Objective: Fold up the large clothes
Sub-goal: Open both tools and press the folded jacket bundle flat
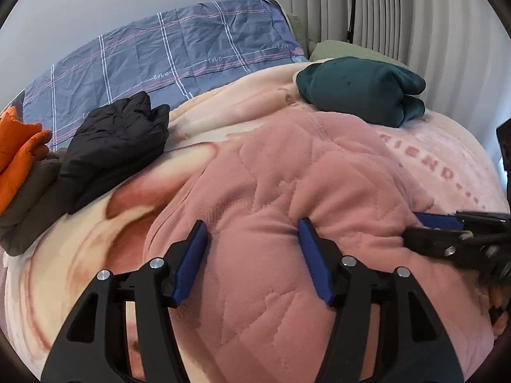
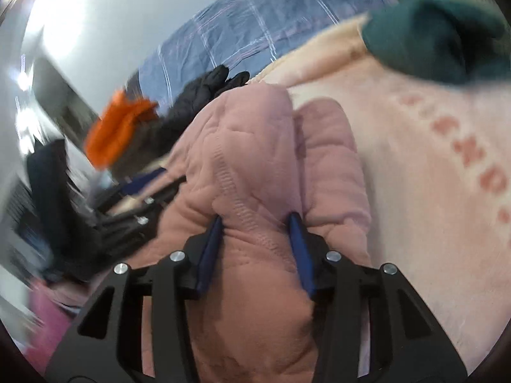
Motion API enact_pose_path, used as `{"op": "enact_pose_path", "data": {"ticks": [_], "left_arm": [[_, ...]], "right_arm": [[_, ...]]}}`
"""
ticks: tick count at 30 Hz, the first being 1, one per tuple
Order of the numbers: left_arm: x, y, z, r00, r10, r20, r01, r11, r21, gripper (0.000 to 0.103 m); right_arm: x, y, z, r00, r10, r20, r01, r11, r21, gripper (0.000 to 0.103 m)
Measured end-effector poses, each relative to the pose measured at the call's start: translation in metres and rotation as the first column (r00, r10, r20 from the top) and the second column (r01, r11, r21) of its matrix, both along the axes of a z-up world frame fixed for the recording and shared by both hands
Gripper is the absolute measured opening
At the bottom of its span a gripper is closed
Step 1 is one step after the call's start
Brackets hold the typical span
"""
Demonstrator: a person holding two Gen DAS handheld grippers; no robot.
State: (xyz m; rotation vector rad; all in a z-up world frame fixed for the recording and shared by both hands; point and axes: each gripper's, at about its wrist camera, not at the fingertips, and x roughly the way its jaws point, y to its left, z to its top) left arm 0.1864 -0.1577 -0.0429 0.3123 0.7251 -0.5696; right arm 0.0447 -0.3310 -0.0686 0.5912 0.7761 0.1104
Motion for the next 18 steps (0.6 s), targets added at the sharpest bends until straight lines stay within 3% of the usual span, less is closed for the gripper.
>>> {"op": "enact_pose_path", "data": {"ticks": [5, 6, 7, 9, 10, 11, 14, 16, 18], "left_arm": [[0.004, 0.009, 0.0, 1.0, -0.016, 0.0, 0.016, 0.999, -0.048, 0.067], [0.003, 0.011, 0.0, 1.0, -0.013, 0.004, 0.014, 0.998, -0.062, 0.067], [0.001, 0.014, 0.001, 1.0, -0.007, 0.01, 0.008, 0.997, -0.073, 0.067], [-0.003, 0.018, 0.004, 1.0, 0.003, 0.018, -0.001, 0.996, -0.087, 0.067], [-0.003, 0.019, 0.006, 1.0, 0.009, 0.017, -0.007, 0.996, -0.094, 0.067], [-0.002, 0.019, 0.007, 1.0, 0.01, 0.013, -0.009, 0.995, -0.099, 0.067], [0.0, 0.02, 0.006, 1.0, 0.007, 0.002, -0.007, 0.994, -0.108, 0.067], [0.0, 0.02, 0.006, 1.0, 0.006, 0.005, -0.005, 0.994, -0.107, 0.067], [0.0, 0.021, 0.005, 1.0, 0.007, 0.007, -0.006, 0.994, -0.113, 0.067]], "right_arm": [[-0.007, 0.011, 0.006, 1.0, 0.018, 0.016, -0.017, 0.998, -0.067, 0.044], [-0.006, 0.018, 0.011, 1.0, 0.024, 0.007, -0.023, 0.995, -0.094, 0.045], [-0.005, 0.023, 0.018, 0.999, 0.028, -0.022, -0.031, 0.991, -0.13, 0.054], [0.003, 0.022, 0.034, 0.996, 0.029, -0.081, -0.042, 0.985, -0.165, 0.055], [0.006, 0.022, 0.047, 0.997, 0.024, -0.08, -0.038, 0.983, -0.178, 0.052], [0.005, 0.024, 0.058, 0.998, 0.019, -0.054, -0.029, 0.98, -0.199, 0.039], [0.016, 0.035, 0.105, 0.996, 0.032, 0.081, -0.006, 0.952, -0.305, 0.03], [0.033, 0.037, 0.109, 0.994, 0.048, 0.094, -0.017, 0.951, -0.309, 0.029], [0.065, 0.039, 0.083, 0.998, 0.06, 0.001, -0.057, 0.947, -0.318, 0.028]]}}
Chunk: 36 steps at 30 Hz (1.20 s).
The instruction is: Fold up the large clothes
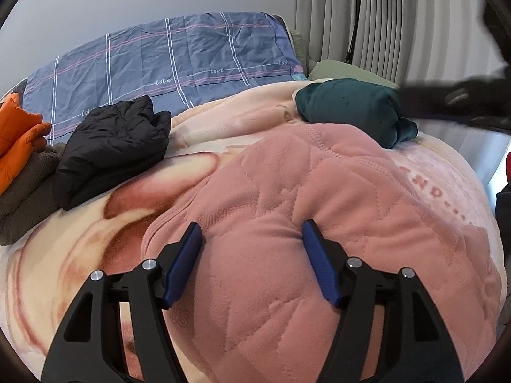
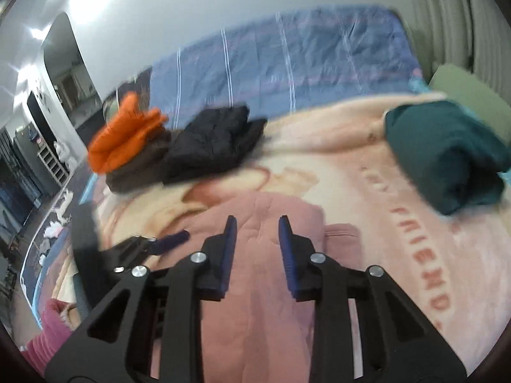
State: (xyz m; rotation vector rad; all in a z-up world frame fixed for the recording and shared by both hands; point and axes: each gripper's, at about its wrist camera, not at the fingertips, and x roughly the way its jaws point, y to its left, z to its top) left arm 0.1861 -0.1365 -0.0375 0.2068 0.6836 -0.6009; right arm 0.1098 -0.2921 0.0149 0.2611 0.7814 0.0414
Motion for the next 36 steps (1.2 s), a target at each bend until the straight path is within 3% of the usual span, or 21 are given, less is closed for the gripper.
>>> {"op": "enact_pose_path", "data": {"ticks": [2, 4, 5, 8, 10, 13, 18, 20, 21, 22, 23, 24, 25, 27, 33, 36], "left_arm": [[0.0, 0.0, -0.002, 1.0, 0.004, 0.003, -0.004, 1.0, 0.001, 0.067], [0.003, -0.008, -0.01, 1.0, 0.026, 0.015, -0.026, 0.999, 0.033, 0.069], [0.002, -0.009, -0.01, 0.999, 0.022, 0.023, -0.023, 0.999, 0.027, 0.069], [0.008, -0.007, -0.01, 1.0, 0.0, -0.003, 0.0, 1.0, 0.002, 0.072], [0.008, 0.001, -0.008, 1.0, 0.001, -0.01, -0.001, 0.998, -0.058, 0.071], [0.005, 0.025, 0.003, 0.999, -0.024, -0.047, 0.014, 0.976, -0.217, 0.071], [0.025, 0.048, 0.026, 0.989, 0.009, -0.15, -0.057, 0.944, -0.323, 0.07], [0.03, 0.046, 0.036, 0.992, 0.018, -0.124, -0.056, 0.949, -0.311, 0.07], [0.036, 0.038, 0.031, 0.99, 0.01, -0.144, -0.049, 0.962, -0.27, 0.07], [0.041, 0.029, 0.019, 0.982, -0.008, -0.19, -0.034, 0.976, -0.216, 0.07], [0.044, 0.014, -0.006, 0.969, -0.03, -0.247, 0.002, 0.993, -0.116, 0.075], [0.04, 0.006, -0.03, 0.983, -0.012, -0.185, -0.001, 0.998, -0.071, 0.081], [0.042, 0.011, -0.036, 0.98, -0.012, -0.197, -0.011, 0.993, -0.118, 0.084], [0.052, 0.026, -0.043, 0.952, -0.032, -0.304, -0.04, 0.972, -0.23, 0.084], [0.026, 0.023, -0.015, 0.981, 0.035, -0.192, -0.063, 0.988, -0.139, 0.083], [0.018, 0.03, 0.002, 0.981, 0.039, -0.192, -0.07, 0.984, -0.162, 0.083]], "right_arm": [[0.032, -0.006, -0.062, 0.99, -0.04, -0.138, 0.036, 0.999, -0.033, 0.028], [0.032, -0.023, -0.089, 0.993, -0.052, -0.11, 0.061, 0.994, 0.086, 0.028], [0.029, -0.03, -0.086, 0.992, -0.07, -0.103, 0.083, 0.988, 0.131, 0.028], [0.027, -0.028, -0.086, 0.993, -0.069, -0.101, 0.081, 0.99, 0.116, 0.028], [0.029, -0.026, -0.085, 0.993, -0.064, -0.103, 0.075, 0.992, 0.105, 0.028], [0.025, -0.027, -0.084, 0.994, -0.066, -0.082, 0.074, 0.993, 0.096, 0.028], [0.025, -0.03, -0.073, 0.995, -0.071, -0.067, 0.079, 0.99, 0.121, 0.029], [0.024, -0.028, -0.072, 0.996, -0.073, -0.059, 0.079, 0.99, 0.114, 0.029], [0.023, -0.028, -0.072, 0.996, -0.073, -0.057, 0.079, 0.991, 0.111, 0.029], [0.023, -0.028, -0.071, 0.996, -0.074, -0.055, 0.08, 0.991, 0.109, 0.029], [0.024, -0.028, -0.072, 0.996, -0.076, -0.055, 0.082, 0.991, 0.111, 0.029], [0.026, -0.029, -0.074, 0.995, -0.081, -0.066, 0.088, 0.989, 0.115, 0.029], [0.027, -0.029, -0.076, 0.994, -0.082, -0.071, 0.09, 0.989, 0.118, 0.029], [0.026, -0.027, -0.074, 0.995, -0.08, -0.066, 0.087, 0.99, 0.113, 0.029], [0.016, -0.015, -0.064, 0.996, -0.086, -0.028, 0.087, 0.996, 0.038, 0.03], [0.007, -0.017, -0.061, 0.995, -0.097, 0.001, 0.097, 0.994, 0.045, 0.031]]}}
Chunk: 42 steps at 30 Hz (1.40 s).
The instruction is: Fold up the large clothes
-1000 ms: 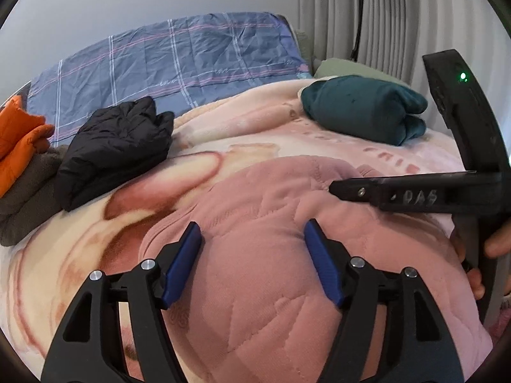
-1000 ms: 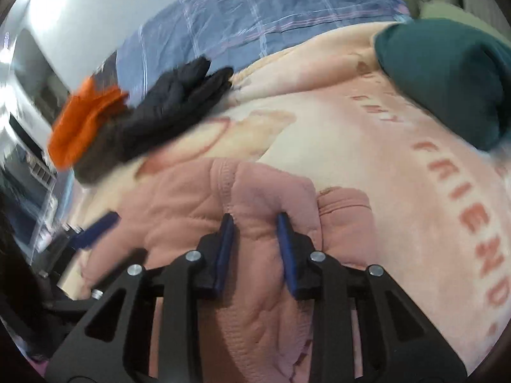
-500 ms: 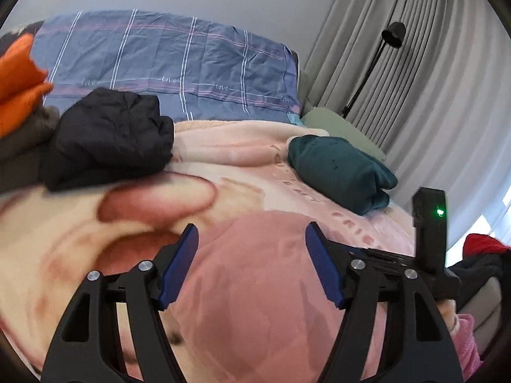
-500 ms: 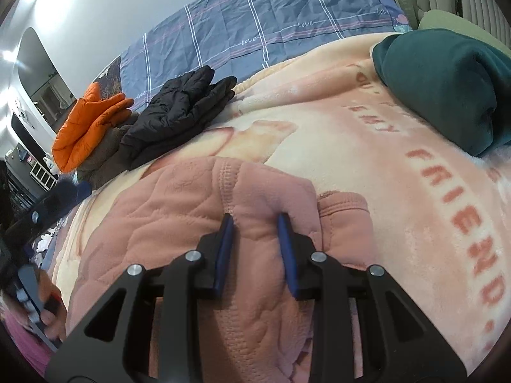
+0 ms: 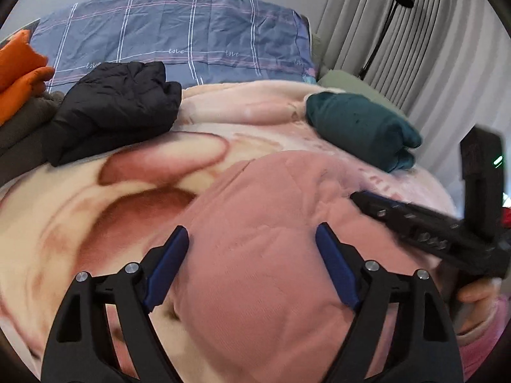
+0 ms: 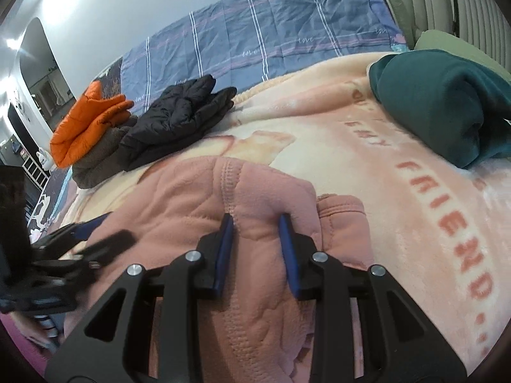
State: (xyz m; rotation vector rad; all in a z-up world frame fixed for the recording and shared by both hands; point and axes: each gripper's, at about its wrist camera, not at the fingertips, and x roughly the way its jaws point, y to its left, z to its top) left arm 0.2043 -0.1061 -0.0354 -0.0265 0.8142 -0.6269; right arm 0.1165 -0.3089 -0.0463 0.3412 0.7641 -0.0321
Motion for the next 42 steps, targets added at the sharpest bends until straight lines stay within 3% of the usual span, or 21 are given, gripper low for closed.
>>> {"op": "enact_pose_path", "data": {"ticks": [4, 7, 8, 9, 10, 11, 14, 17, 20, 22, 24, 25, 26, 28, 30, 34, 39, 42], "left_arm": [[-0.026, 0.013, 0.024, 1.0, -0.028, -0.002, 0.027, 0.998, -0.061, 0.083], [-0.057, 0.01, 0.034, 0.991, -0.132, 0.032, 0.135, 0.987, -0.083, 0.087], [-0.063, 0.005, 0.031, 0.986, -0.16, 0.038, 0.162, 0.985, -0.054, 0.091], [-0.068, -0.005, 0.022, 0.982, -0.182, 0.042, 0.181, 0.983, 0.02, 0.092], [-0.077, -0.017, 0.004, 0.98, -0.176, 0.097, 0.161, 0.976, 0.144, 0.101], [-0.08, -0.019, -0.004, 0.977, -0.17, 0.126, 0.148, 0.975, 0.166, 0.102], [-0.075, -0.009, -0.009, 0.984, -0.158, 0.077, 0.149, 0.982, 0.112, 0.102], [-0.071, -0.006, -0.008, 0.983, -0.172, 0.058, 0.165, 0.98, 0.114, 0.102], [-0.07, -0.008, -0.008, 0.984, -0.167, 0.064, 0.159, 0.981, 0.114, 0.102], [-0.072, -0.009, -0.008, 0.983, -0.166, 0.08, 0.156, 0.981, 0.117, 0.102], [-0.077, -0.011, -0.009, 0.98, -0.169, 0.106, 0.154, 0.979, 0.132, 0.102], [-0.078, -0.013, -0.01, 0.98, -0.16, 0.118, 0.143, 0.98, 0.139, 0.102], [-0.078, -0.012, -0.01, 0.98, -0.156, 0.121, 0.139, 0.98, 0.14, 0.102], [-0.077, -0.012, -0.01, 0.981, -0.147, 0.125, 0.13, 0.982, 0.136, 0.102], [-0.077, -0.012, -0.01, 0.98, -0.153, 0.128, 0.135, 0.981, 0.136, 0.102], [-0.079, -0.012, -0.009, 0.979, -0.155, 0.136, 0.136, 0.981, 0.137, 0.102], [-0.082, -0.009, -0.009, 0.979, -0.153, 0.137, 0.135, 0.982, 0.135, 0.102], [-0.081, -0.009, -0.007, 0.98, -0.147, 0.132, 0.129, 0.983, 0.134, 0.102]], "right_arm": [[-0.003, -0.009, -0.001, 1.0, -0.001, 0.002, 0.001, 0.999, 0.051, 0.031], [-0.002, -0.008, 0.0, 1.0, -0.001, -0.001, 0.001, 0.999, 0.044, 0.031], [-0.002, -0.008, 0.0, 1.0, -0.001, -0.002, 0.001, 0.999, 0.037, 0.031], [-0.002, -0.006, 0.002, 1.0, -0.002, -0.003, 0.002, 1.0, 0.028, 0.031], [-0.003, -0.006, 0.005, 1.0, 0.0, -0.003, 0.0, 1.0, 0.027, 0.031], [-0.005, -0.006, 0.007, 1.0, 0.004, -0.004, -0.004, 0.999, 0.032, 0.031], [-0.033, -0.007, 0.028, 0.999, -0.042, 0.027, 0.04, 0.997, 0.061, 0.031], [-0.064, 0.003, 0.042, 0.998, -0.033, 0.05, 0.032, 0.999, 0.019, 0.03], [-0.093, 0.021, 0.042, 0.996, 0.05, 0.08, -0.049, 0.999, -0.005, 0.028], [-0.1, 0.031, 0.031, 0.997, 0.047, 0.063, -0.043, 0.997, -0.068, 0.028], [-0.098, 0.03, 0.012, 0.998, 0.0, 0.059, 0.006, 0.995, -0.103, 0.046], [-0.094, 0.026, 0.004, 0.998, -0.046, 0.049, 0.051, 0.994, -0.097, 0.07], [-0.091, 0.018, -0.002, 0.996, -0.086, 0.038, 0.088, 0.995, -0.056, 0.075], [-0.086, -0.003, -0.013, 0.996, -0.093, 0.011, 0.091, 0.989, 0.115, 0.079], [-0.085, -0.013, -0.018, 0.997, -0.079, 0.001, 0.077, 0.978, 0.195, 0.079], [-0.092, -0.008, -0.012, 0.997, -0.07, 0.013, 0.067, 0.984, 0.165, 0.081], [-0.109, -0.012, -0.008, 0.997, -0.08, -0.007, 0.079, 0.969, 0.234, 0.083], [-0.124, -0.012, 0.002, 0.994, -0.106, -0.014, 0.106, 0.968, 0.225, 0.081]]}}
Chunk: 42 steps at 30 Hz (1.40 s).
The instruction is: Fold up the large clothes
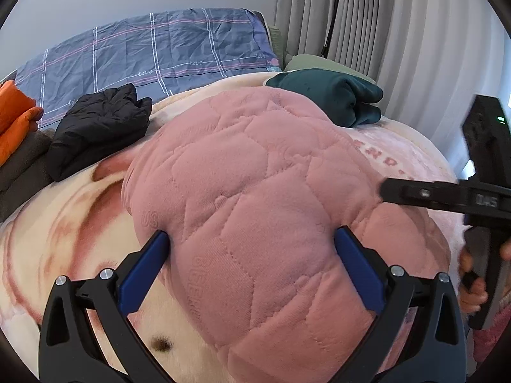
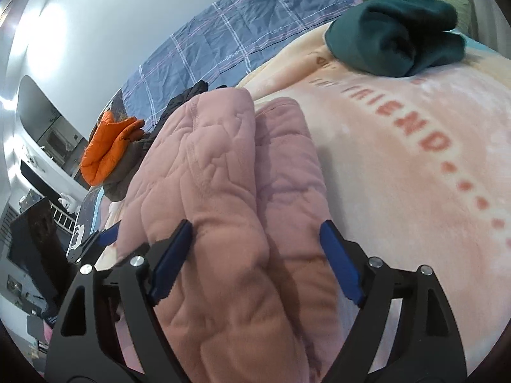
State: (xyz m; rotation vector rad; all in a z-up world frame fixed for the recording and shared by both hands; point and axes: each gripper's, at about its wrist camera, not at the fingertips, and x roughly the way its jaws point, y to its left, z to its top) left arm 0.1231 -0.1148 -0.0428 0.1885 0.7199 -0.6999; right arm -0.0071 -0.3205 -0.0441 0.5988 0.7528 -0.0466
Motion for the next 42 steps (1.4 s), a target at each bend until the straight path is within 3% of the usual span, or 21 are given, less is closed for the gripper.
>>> {"op": "enact_pose_path", "data": {"ticks": [1, 2, 5, 7, 10, 12, 14, 18, 20, 22, 23, 24, 25, 26, 27, 28, 29, 31, 33, 38, 42], "left_arm": [[0.001, 0.001, 0.0, 1.0, 0.003, -0.005, -0.003, 1.0, -0.003, 0.102], [0.001, 0.002, 0.0, 1.0, 0.006, -0.009, -0.006, 1.0, -0.006, 0.102], [0.001, 0.006, 0.0, 1.0, 0.01, -0.016, -0.011, 1.0, -0.018, 0.102], [0.002, 0.006, 0.0, 1.0, 0.011, -0.016, -0.011, 1.0, -0.021, 0.102], [0.001, 0.003, -0.001, 1.0, 0.001, -0.006, -0.002, 1.0, -0.02, 0.102], [-0.006, -0.003, 0.0, 0.999, -0.006, 0.048, 0.006, 1.0, 0.012, 0.102], [-0.01, -0.006, 0.007, 0.998, 0.023, 0.064, -0.025, 0.999, 0.029, 0.102], [-0.009, 0.003, 0.039, 1.0, 0.018, 0.021, -0.017, 0.997, -0.072, 0.096], [-0.011, 0.004, 0.055, 1.0, -0.001, 0.031, 0.005, 0.99, -0.141, 0.096], [-0.009, -0.01, 0.054, 0.999, -0.032, 0.036, 0.035, 0.993, -0.109, 0.096], [-0.006, -0.024, 0.044, 0.998, -0.048, 0.03, 0.049, 0.998, -0.037, 0.096], [-0.007, -0.045, 0.021, 0.996, -0.068, 0.061, 0.061, 0.992, 0.113, 0.098], [-0.015, -0.054, 0.007, 0.983, -0.083, 0.166, 0.049, 0.979, 0.197, 0.102], [-0.023, -0.06, -0.005, 0.961, -0.109, 0.254, 0.042, 0.966, 0.256, 0.102], [-0.024, -0.06, -0.006, 0.962, -0.107, 0.251, 0.043, 0.968, 0.247, 0.102], [-0.022, -0.058, -0.001, 0.971, -0.089, 0.222, 0.036, 0.973, 0.229, 0.102], [-0.021, -0.056, 0.002, 0.973, -0.085, 0.214, 0.033, 0.971, 0.236, 0.102], [-0.021, -0.052, 0.001, 0.971, -0.102, 0.214, 0.049, 0.97, 0.236, 0.102], [-0.018, -0.047, 0.001, 0.973, -0.1, 0.207, 0.053, 0.974, 0.22, 0.102], [-0.019, -0.047, 0.0, 0.971, -0.099, 0.217, 0.051, 0.975, 0.215, 0.102], [-0.02, -0.047, 0.0, 0.971, -0.098, 0.219, 0.052, 0.977, 0.206, 0.102]], "right_arm": [[-0.008, 0.003, 0.006, 1.0, -0.013, 0.003, 0.013, 1.0, -0.019, 0.066], [-0.019, 0.008, 0.014, 1.0, -0.01, 0.022, 0.011, 0.999, -0.034, 0.038], [-0.052, 0.024, 0.036, 0.993, 0.01, 0.117, 0.002, 0.995, -0.095, 0.011], [-0.062, 0.035, 0.035, 0.994, 0.029, 0.109, -0.01, 0.985, -0.174, 0.008], [-0.042, 0.03, -0.027, 0.998, 0.021, -0.052, -0.029, 0.987, -0.156, 0.0], [-0.037, 0.026, -0.041, 1.0, 0.009, -0.015, -0.011, 0.979, -0.204, 0.0], [-0.038, 0.026, -0.03, 0.999, -0.024, -0.03, 0.018, 0.984, -0.178, 0.0], [-0.039, 0.031, -0.027, 1.0, 0.009, -0.019, -0.013, 0.978, -0.21, 0.0], [-0.043, 0.024, -0.028, 1.0, 0.015, 0.006, -0.014, 0.987, -0.162, 0.001], [-0.05, 0.012, -0.029, 0.999, 0.018, 0.042, -0.016, 0.998, -0.059, 0.001], [-0.051, 0.009, -0.027, 0.998, 0.018, 0.052, -0.017, 1.0, -0.02, 0.003], [-0.057, 0.003, -0.024, 0.998, 0.016, 0.065, -0.018, 0.999, 0.038, 0.004], [-0.063, -0.002, -0.02, 0.997, 0.01, 0.07, -0.016, 0.996, 0.086, 0.011], [-0.071, -0.006, -0.017, 0.998, -0.003, 0.066, -0.005, 0.993, 0.121, 0.035], [-0.076, -0.008, -0.015, 0.997, -0.011, 0.07, 0.0, 0.989, 0.147, 0.05], [-0.085, -0.011, -0.012, 0.996, -0.028, 0.079, 0.013, 0.983, 0.182, 0.074], [-0.094, -0.014, -0.01, 0.997, -0.065, 0.051, 0.055, 0.982, 0.18, 0.085], [-0.102, -0.015, -0.012, 0.997, -0.079, 0.018, 0.075, 0.981, 0.181, 0.085], [-0.107, -0.014, -0.024, 0.998, -0.057, -0.032, 0.064, 0.961, 0.27, 0.085], [-0.102, -0.014, -0.074, 0.992, -0.048, -0.121, 0.111, 0.796, 0.595, 0.089], [-0.087, -0.017, -0.078, 0.989, -0.091, -0.121, 0.147, 0.761, 0.632, 0.101]]}}
